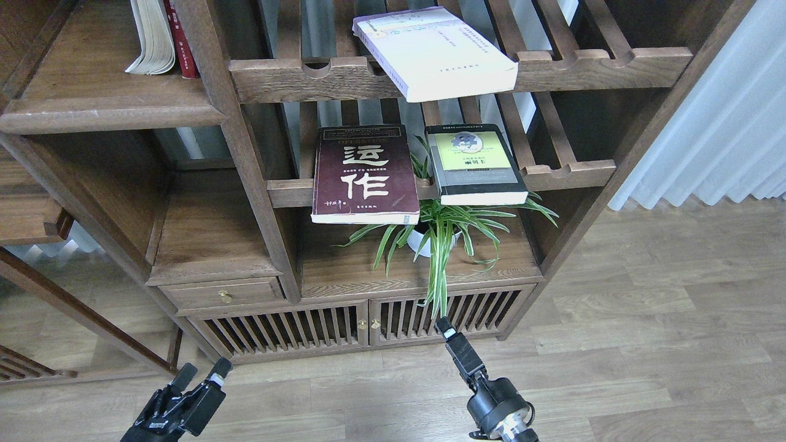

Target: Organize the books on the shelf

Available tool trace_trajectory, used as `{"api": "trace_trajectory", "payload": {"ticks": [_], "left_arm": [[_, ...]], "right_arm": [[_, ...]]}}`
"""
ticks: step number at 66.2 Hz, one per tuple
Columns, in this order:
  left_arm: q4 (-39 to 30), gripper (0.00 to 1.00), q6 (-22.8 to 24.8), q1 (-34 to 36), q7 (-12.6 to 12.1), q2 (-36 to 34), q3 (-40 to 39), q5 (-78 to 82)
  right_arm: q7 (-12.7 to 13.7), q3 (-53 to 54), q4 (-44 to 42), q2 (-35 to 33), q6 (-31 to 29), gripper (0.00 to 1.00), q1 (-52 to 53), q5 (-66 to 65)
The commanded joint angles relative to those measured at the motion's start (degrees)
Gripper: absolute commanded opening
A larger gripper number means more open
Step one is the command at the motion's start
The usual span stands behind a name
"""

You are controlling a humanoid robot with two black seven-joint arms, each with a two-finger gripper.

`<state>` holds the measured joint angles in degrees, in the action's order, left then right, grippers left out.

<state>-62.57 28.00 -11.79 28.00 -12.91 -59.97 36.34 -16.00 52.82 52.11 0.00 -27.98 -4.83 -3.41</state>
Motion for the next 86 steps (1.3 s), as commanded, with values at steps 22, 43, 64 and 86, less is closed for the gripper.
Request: {"api": "trace_trajectory", "payload": {"ticks": [22, 43, 64, 86], "left_arm": [[-0.09, 1.00, 0.00, -0.60, 0.00, 1.40, -2.70, -1.19], [1.14, 1.00, 0.00, -1.04, 0.00, 4.04, -4.45, -1.19], [1.84, 1.00, 0.00, -0.34, 0.00, 3.51, -4.63, -1.19], [6.15, 1.00, 0.00, 3.09, 0.00, 3.60, -3.49, -1.72]], "right_arm": [[0.18, 0.09, -0.17, 0.00, -0.02, 0.99, 1.31, 0.33], [0.36, -0.34, 0.18, 0.00, -0.02, 0.99, 0.52, 0.51], [0.27, -0.79, 0.44, 0.00, -0.02, 0.99, 0.26, 0.51], [0.27, -2.37, 0.09, 0.00, -0.02, 0.99, 0.08, 0.42]]}}
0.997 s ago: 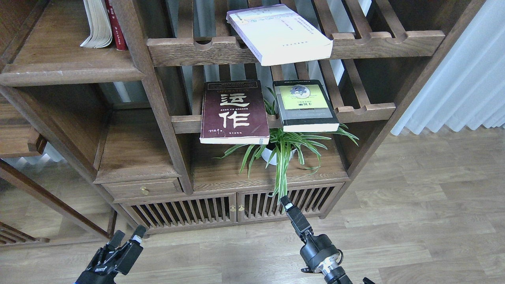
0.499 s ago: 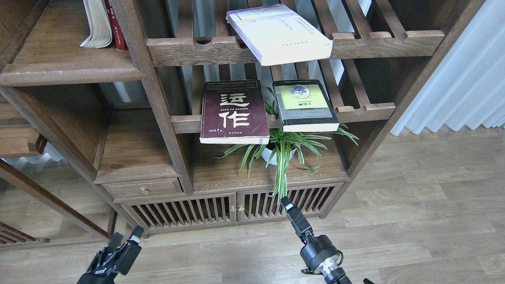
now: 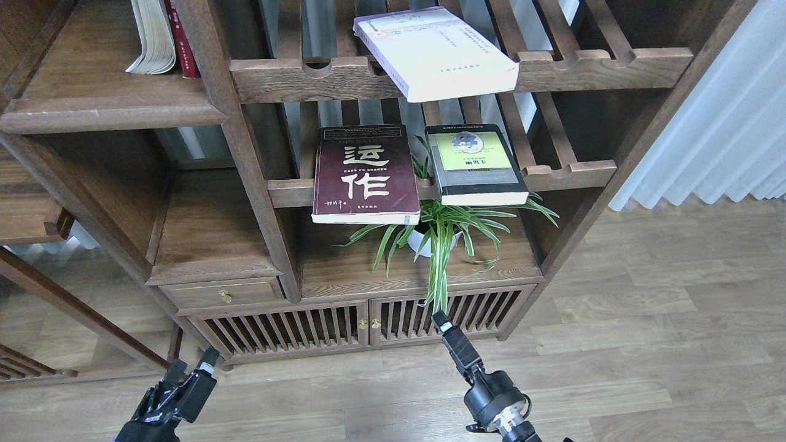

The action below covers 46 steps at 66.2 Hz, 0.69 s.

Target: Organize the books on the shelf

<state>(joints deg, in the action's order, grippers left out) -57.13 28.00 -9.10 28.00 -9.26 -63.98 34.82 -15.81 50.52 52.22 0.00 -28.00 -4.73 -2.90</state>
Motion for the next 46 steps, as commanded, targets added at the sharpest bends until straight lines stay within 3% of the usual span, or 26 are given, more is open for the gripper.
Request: {"api": "trace_trajectory", "payload": {"ticks": [1, 9, 22, 27, 46], "left_arm": [[0.62, 1.00, 0.00, 0.83, 0.00, -0.23, 0.96, -0.28], [-0.61, 1.00, 0.00, 0.40, 0.00, 0.12, 0.79, -0.45], [-5.35, 1.00, 0.00, -6.02, -7.16, 1.61, -2.38, -9.67], [-5.36, 1.00, 0.00, -6.90, -8.66, 1.52, -4.74, -12.92], [-4.74, 1.00, 0.00, -6.81, -8.75, 0.20, -8.09, -17.33]], "right_arm": [[0.17, -0.07, -0.19, 0.00, 0.00, 0.99, -0.02, -0.09], [0.17, -0.07, 0.16, 0.00, 0.00, 0.99, 0.16, 0.00], [0.17, 0.10, 0.25, 0.00, 0.00, 0.99, -1.07, 0.00], [0.17, 0.36, 0.16, 0.00, 0.00, 0.99, -1.16, 0.17], [-0.36, 0.98, -0.28, 0.00, 0.00, 0.99, 6.30, 10.88]]}}
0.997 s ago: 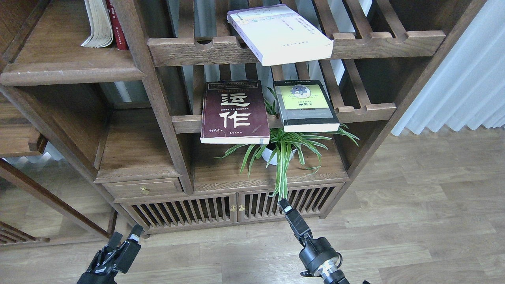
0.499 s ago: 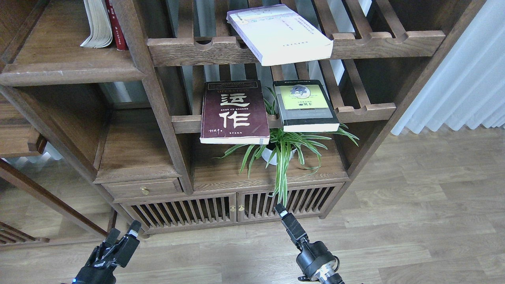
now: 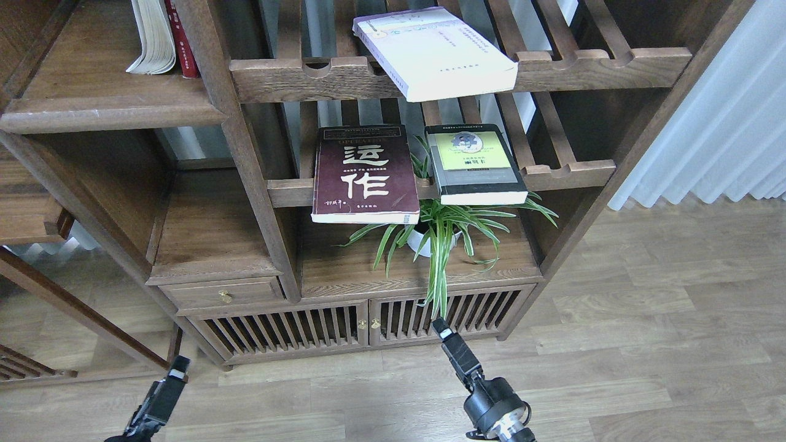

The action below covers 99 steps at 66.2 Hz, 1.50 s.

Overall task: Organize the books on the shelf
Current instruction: 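Reach the right gripper up and grasp the small green book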

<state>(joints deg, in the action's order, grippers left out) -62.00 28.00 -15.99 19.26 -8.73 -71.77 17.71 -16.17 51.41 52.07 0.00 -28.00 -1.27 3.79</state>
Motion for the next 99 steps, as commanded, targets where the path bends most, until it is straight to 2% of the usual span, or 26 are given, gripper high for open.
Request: {"api": "trace_trajectory", "payload": {"ticks": [1, 17, 45, 53, 65, 71, 76, 79, 80, 83, 84, 90, 92, 99], "left_arm": [[0.12, 1.00, 0.00, 0.08, -0.01, -0.33, -0.30, -0.21], [0.39, 1.00, 0.00, 0.43, 0.08, -0.33, -0.83, -0.21], [0.48, 1.00, 0.00, 0.52, -0.01, -0.59, -2.85, -0.21], [0.48, 1.00, 0.00, 0.43, -0.01, -0.59, -2.94, -0.21], [0.48, 1.00, 0.00, 0.69, -0.01, -1.03, -3.03, -0.21], [0.48, 1.00, 0.00, 0.70, -0.01, -1.20, -3.56, -0.21], [0.48, 1.00, 0.00, 0.78, -0.01, -1.20, -3.99, -0.13], [0.48, 1.00, 0.00, 0.78, -0.01, -1.20, -4.08, -0.13], [0.48, 1.00, 0.00, 0.78, -0.01, -1.20, -4.08, -0.13], [0.48, 1.00, 0.00, 0.78, -0.01, -1.20, -4.08, -0.13], [0.48, 1.00, 0.00, 0.78, -0.01, -1.29, -4.08, -0.13], [0.48, 1.00, 0.00, 0.78, -0.01, -1.29, -4.17, -0.13], [0.48, 1.00, 0.00, 0.78, 0.08, -1.29, -4.17, -0.13], [0.56, 1.00, 0.00, 0.78, 0.17, -1.38, -4.26, -0.13]], "right_arm": [[0.00, 0.18, -0.13, 0.00, 0.00, 0.99, 3.20, 4.47], [-0.09, 0.27, -0.39, 0.00, 0.00, 0.99, 11.11, 7.28], [-0.09, 0.35, -1.88, 0.00, 0.00, 0.99, 17.88, 19.06], [-0.09, 1.41, -3.73, 0.00, 0.00, 0.96, 19.73, 20.20], [-0.09, 5.45, -4.44, 0.00, 8.31, 0.91, 20.17, 20.73], [-0.09, 5.54, -4.52, 0.00, 9.72, 0.88, 20.60, 20.73], [-0.09, 5.63, -4.61, 0.00, 9.90, 0.80, 20.69, 20.82], [0.00, 5.63, -4.79, 0.00, 9.90, 0.69, 20.69, 20.82], [0.00, 5.63, -4.79, 0.00, 9.90, 0.58, 20.69, 20.91], [0.00, 5.72, -4.70, 0.00, 9.55, 0.44, 20.78, 21.26], [0.00, 5.72, -4.70, 0.00, 9.46, 0.35, 20.78, 21.52], [0.00, 5.80, -4.35, 0.00, 9.37, 0.08, 20.78, 22.66], [0.00, 5.80, -4.35, 0.00, 9.37, 0.05, 20.87, 22.84], [0.17, 5.45, -4.61, 0.00, 9.81, 0.05, 21.31, 22.84]]}}
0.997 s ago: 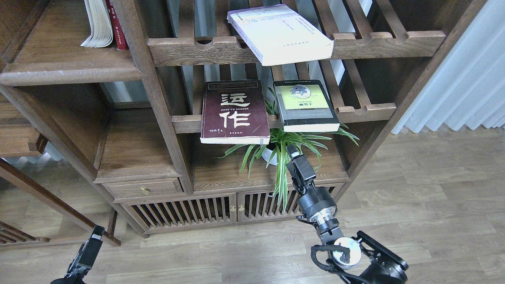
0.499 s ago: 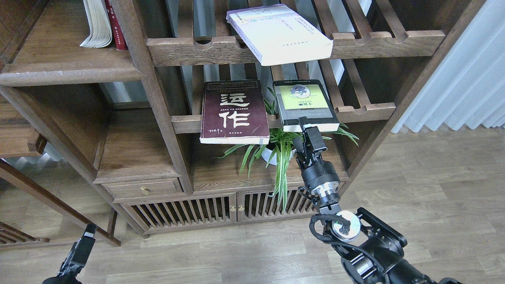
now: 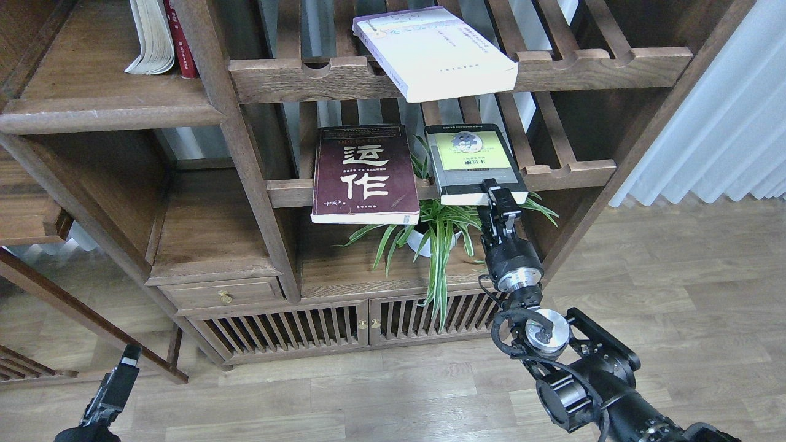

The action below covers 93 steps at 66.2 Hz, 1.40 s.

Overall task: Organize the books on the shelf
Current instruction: 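Reach the right gripper up and grasp the small green book, then pull the green book off the shelf and lower it toward the robot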

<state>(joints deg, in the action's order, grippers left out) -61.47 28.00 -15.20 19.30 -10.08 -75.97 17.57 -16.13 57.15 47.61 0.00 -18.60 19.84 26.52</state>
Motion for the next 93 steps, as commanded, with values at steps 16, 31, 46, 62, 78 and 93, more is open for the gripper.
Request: {"api": "trace_trajectory", "payload": {"ticks": [16, 31, 46, 62, 78, 93], "left_arm": [[0.13, 1.00, 0.00, -0.09, 0.12, -0.03, -0.41, 0.01], [0.13, 1.00, 0.00, -0.01, 0.21, 0.06, -0.32, -0.08], [1.09, 1.00, 0.00, 0.08, 0.47, 0.15, 0.03, -0.08], [1.53, 1.00, 0.00, -0.09, -0.05, 0.06, 2.23, -0.34], [1.97, 1.00, 0.00, 0.00, -11.01, -0.20, 7.06, -6.13], [0.83, 0.96, 0.00, 0.61, -33.80, -0.29, 7.94, -25.47]], "right_arm": [[0.48, -0.03, 0.73, 0.00, 0.67, 0.04, 1.26, 0.99], [0.40, 2.43, 12.42, 0.00, 0.14, 0.04, -4.71, 5.30], [0.57, 4.63, 24.02, 0.00, -0.74, 0.04, -15.88, 6.79], [2.33, 4.55, 30.62, -8.52, -9.40, 0.04, -28.97, 7.84], [10.67, 0.25, 30.27, -13.10, -9.40, 0.04, -38.20, 7.58], [13.23, -9.42, 28.24, -14.68, -9.40, 0.04, -38.65, 6.09]]}}
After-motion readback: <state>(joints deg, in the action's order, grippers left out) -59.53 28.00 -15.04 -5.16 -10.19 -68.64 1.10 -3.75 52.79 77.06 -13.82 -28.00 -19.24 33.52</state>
